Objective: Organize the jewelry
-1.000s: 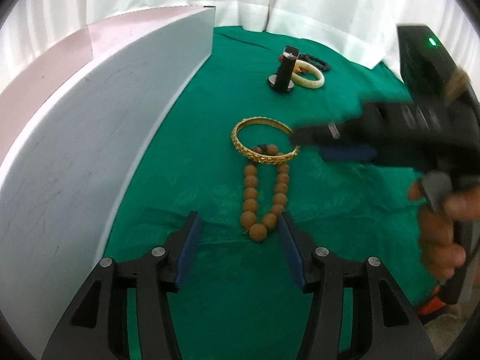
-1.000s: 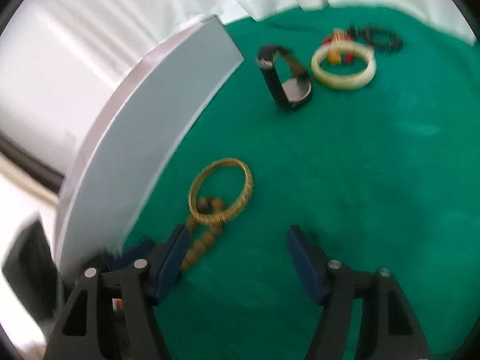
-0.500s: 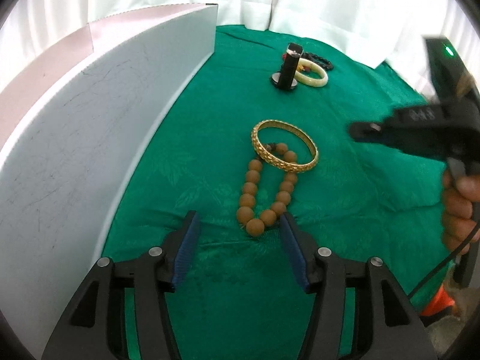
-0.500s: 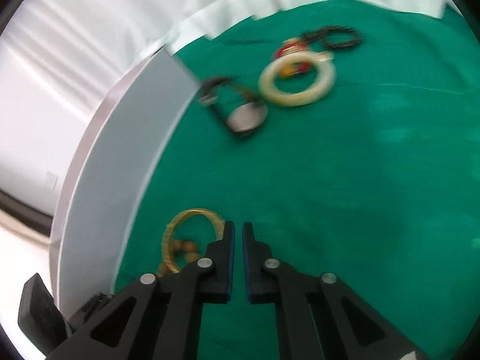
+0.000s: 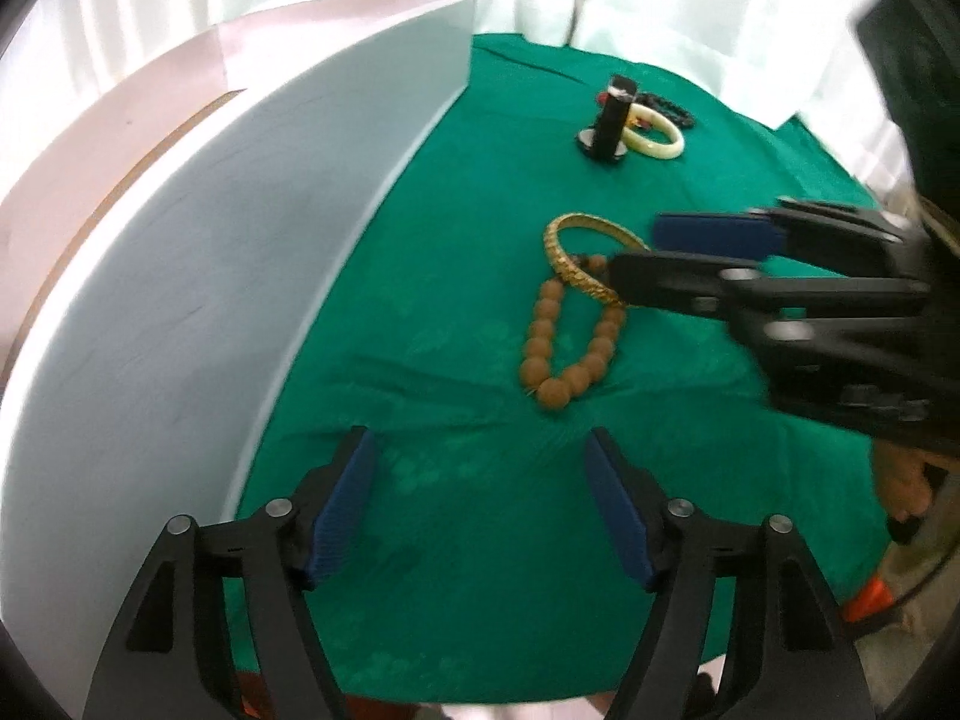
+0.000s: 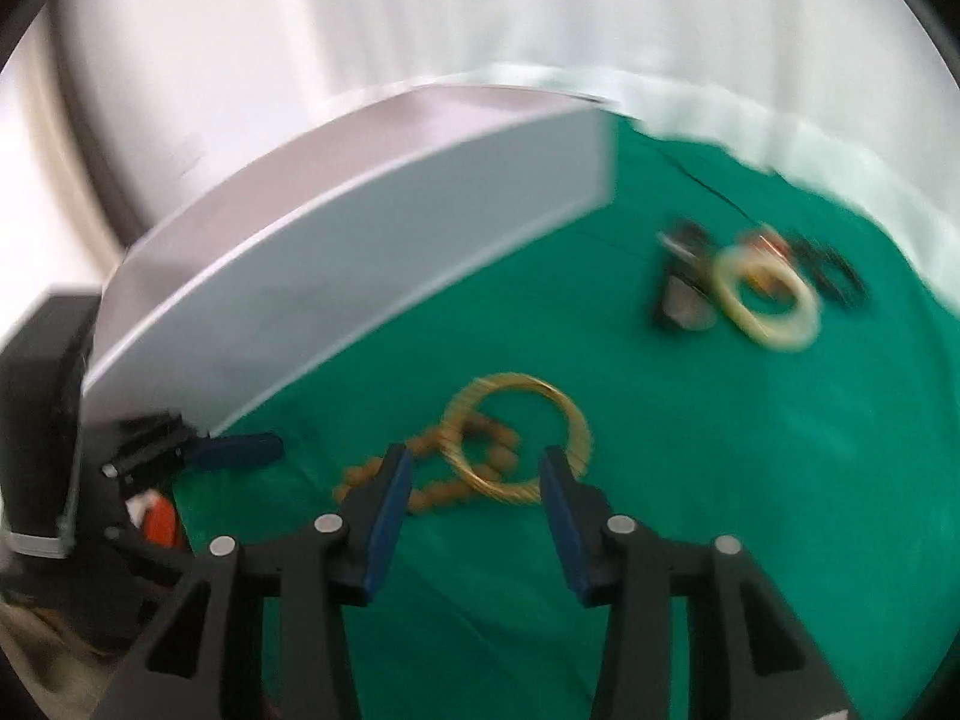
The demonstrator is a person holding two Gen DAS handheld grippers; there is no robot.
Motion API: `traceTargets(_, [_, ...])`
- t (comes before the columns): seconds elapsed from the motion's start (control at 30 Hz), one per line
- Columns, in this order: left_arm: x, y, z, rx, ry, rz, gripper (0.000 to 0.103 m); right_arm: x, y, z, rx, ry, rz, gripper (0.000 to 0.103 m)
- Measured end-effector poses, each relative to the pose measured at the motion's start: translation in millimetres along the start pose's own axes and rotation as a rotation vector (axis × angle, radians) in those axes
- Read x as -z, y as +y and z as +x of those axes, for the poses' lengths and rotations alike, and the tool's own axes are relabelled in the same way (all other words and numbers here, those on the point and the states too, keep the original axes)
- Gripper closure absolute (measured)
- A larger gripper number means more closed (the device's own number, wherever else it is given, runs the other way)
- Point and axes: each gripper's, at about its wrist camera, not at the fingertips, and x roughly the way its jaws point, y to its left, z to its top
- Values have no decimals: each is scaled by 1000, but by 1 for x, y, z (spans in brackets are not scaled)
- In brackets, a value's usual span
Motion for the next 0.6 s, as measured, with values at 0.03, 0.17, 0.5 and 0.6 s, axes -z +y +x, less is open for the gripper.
traceTargets(0.03, [1,2,-1,-3,0,-5,29,-3,6,9,8,27,-47,68])
traceTargets(0.17, [-1,3,0,-27,5,-7,29,-2,10,39,38,143,-108,84])
traceTargets(0.5, [-1,-4,0,-110,-4,38,26,6,-2,-33,127,33,3,97])
traceTargets(0.6, [-1,-7,-3,-124,-16,54,26,12,-14,-46,175,44,32,97])
